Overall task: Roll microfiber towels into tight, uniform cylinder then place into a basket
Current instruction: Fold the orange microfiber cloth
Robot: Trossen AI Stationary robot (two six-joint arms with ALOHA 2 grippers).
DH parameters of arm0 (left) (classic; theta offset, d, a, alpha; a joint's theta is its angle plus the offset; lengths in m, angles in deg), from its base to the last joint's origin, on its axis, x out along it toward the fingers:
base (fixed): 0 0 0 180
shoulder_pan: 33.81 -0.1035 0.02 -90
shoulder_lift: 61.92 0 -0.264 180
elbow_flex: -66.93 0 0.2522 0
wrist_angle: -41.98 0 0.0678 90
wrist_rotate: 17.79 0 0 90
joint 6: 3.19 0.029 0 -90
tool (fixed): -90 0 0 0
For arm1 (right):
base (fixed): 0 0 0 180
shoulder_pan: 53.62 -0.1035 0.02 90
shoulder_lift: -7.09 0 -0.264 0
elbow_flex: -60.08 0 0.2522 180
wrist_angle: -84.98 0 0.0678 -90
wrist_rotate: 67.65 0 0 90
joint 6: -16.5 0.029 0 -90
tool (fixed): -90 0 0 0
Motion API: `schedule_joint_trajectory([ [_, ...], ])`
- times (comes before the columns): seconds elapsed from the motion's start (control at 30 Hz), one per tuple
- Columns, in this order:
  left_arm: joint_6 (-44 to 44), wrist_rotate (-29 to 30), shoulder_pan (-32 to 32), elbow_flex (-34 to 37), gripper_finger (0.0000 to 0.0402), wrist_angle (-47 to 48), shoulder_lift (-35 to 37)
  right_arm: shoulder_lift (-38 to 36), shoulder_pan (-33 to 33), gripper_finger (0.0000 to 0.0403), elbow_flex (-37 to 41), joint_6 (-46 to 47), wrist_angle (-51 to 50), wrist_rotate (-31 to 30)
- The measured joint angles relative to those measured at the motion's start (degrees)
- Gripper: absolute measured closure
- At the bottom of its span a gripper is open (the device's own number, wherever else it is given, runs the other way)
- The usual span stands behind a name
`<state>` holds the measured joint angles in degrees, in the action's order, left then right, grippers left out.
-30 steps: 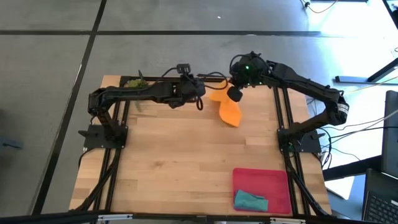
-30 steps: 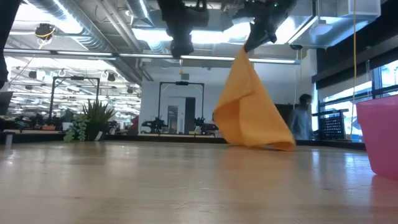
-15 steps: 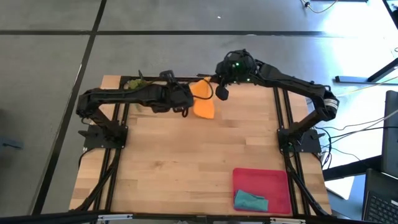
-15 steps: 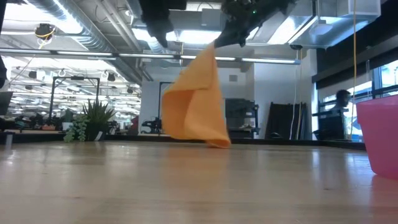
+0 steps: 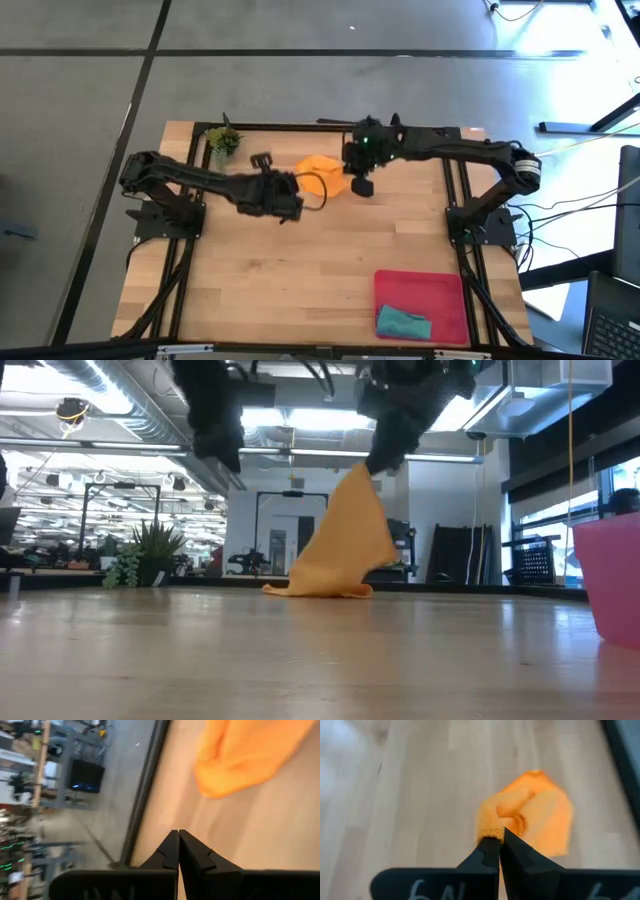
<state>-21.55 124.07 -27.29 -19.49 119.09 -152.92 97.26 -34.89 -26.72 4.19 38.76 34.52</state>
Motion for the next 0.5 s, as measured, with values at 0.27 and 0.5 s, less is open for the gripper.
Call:
schedule_joint_trajectory([
  [0.27, -2.7, -5.2, 5.8, 10.5, 0.0401, -12.5, 0.0, 0.0, -4.1, 0.0398, 7.8, 4.8, 5.6, -1.4],
  [0.5, -6.6, -4.9, 7.8, 12.3, 0.0401, -13.4, 0.0, 0.0, -6.0, 0.0395, 9.9, 6.3, 4.9, -4.1],
])
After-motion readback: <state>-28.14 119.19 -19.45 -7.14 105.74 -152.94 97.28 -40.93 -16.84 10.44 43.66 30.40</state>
